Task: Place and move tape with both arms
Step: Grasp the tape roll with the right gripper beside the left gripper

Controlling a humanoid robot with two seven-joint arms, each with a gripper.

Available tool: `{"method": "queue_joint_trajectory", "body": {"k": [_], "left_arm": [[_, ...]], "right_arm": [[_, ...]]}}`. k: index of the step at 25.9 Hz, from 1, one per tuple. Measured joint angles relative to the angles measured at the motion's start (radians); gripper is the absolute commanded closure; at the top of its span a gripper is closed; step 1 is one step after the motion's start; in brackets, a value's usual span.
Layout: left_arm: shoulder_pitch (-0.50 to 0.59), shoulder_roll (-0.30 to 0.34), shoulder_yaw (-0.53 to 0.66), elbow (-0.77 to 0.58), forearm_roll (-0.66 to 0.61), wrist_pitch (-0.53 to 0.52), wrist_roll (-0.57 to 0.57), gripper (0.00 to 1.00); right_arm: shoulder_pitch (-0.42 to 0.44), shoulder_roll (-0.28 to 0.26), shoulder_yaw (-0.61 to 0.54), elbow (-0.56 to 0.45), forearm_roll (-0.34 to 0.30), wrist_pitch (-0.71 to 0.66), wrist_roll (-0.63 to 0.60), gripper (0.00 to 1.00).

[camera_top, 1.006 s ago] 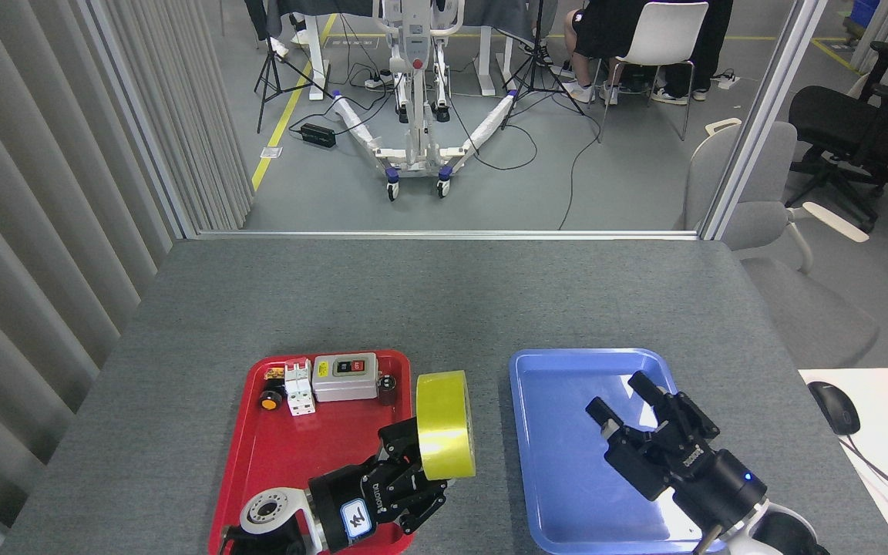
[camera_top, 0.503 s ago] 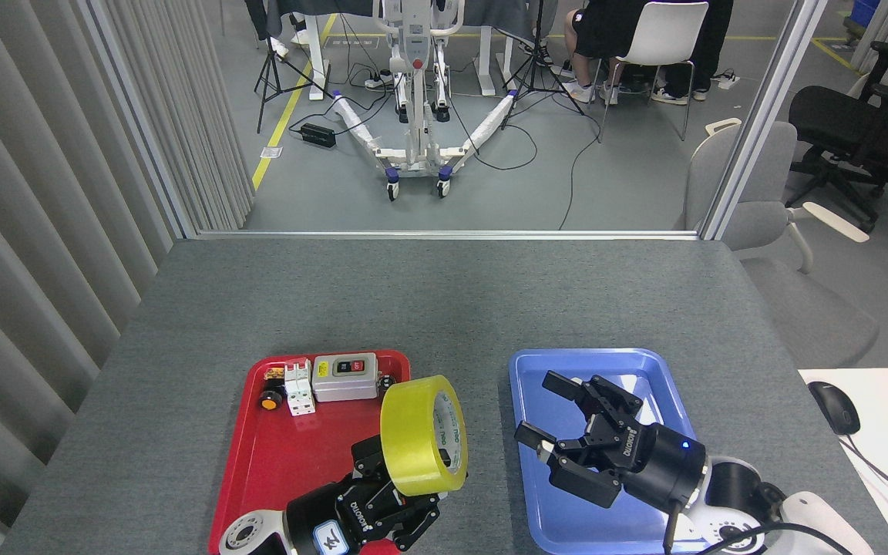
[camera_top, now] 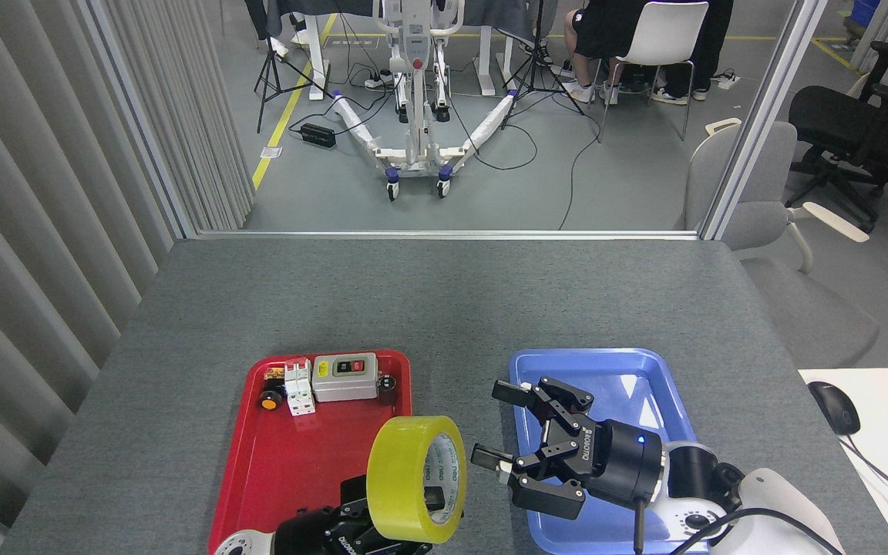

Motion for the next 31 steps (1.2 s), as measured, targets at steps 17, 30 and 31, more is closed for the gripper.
{"method": "queue_joint_trajectory", "body": {"k": [17, 30, 31], "left_arm": [[0.000, 0.018, -0.002, 0.028, -0.047, -0.058, 0.006, 1.00], [0.000, 0.027, -0.001, 0.029, -0.050, -0.077, 0.006, 1.00], [0.001, 0.028, -0.001, 0.029, -0.051, -0.078, 0.006, 1.00]], "right_arm": [[-0.002, 0.053, 0.032, 0.020, 0.082, 0.013, -0.007, 0.07], [-0.014, 0.106, 0.057, 0.054, 0.095, 0.056, 0.086, 0.51], [-0.015, 0.108, 0.057, 0.056, 0.095, 0.056, 0.087, 0.54]]}}
